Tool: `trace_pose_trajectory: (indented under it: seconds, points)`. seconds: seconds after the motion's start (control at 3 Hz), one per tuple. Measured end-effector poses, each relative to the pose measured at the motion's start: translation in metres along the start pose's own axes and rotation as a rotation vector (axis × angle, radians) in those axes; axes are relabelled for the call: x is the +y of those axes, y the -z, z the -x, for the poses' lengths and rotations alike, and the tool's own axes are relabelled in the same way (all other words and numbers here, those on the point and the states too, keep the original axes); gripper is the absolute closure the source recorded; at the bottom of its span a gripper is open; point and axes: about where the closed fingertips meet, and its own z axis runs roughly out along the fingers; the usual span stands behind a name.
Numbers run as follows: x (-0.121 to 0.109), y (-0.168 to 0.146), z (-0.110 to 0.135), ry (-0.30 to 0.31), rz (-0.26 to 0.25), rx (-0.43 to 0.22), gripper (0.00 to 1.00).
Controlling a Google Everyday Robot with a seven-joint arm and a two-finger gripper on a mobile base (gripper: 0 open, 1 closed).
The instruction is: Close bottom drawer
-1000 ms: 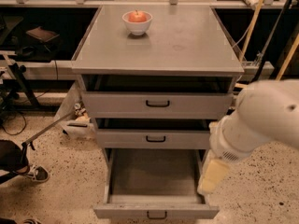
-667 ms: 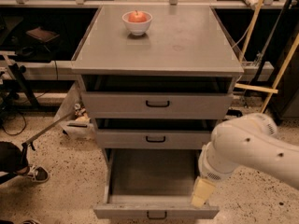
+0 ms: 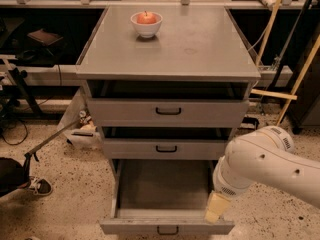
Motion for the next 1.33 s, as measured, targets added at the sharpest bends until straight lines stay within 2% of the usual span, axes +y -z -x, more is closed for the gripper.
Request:
trace_pose_trajectory:
  seconds: [0.33, 0.67, 1.0, 1.33]
  points:
    - [0.001, -0.018, -0.001, -0.029, 0.029, -0.007, 0.0]
    - [0.015, -0.076, -0.017, -0.093, 0.085, -0.003, 0.0]
    - [0.041, -0.155, -0.034, -0.142, 0.11, -0.008, 0.0]
    - [0.067, -0.202, -0.057, -0.259, 0.12, -0.065, 0.0]
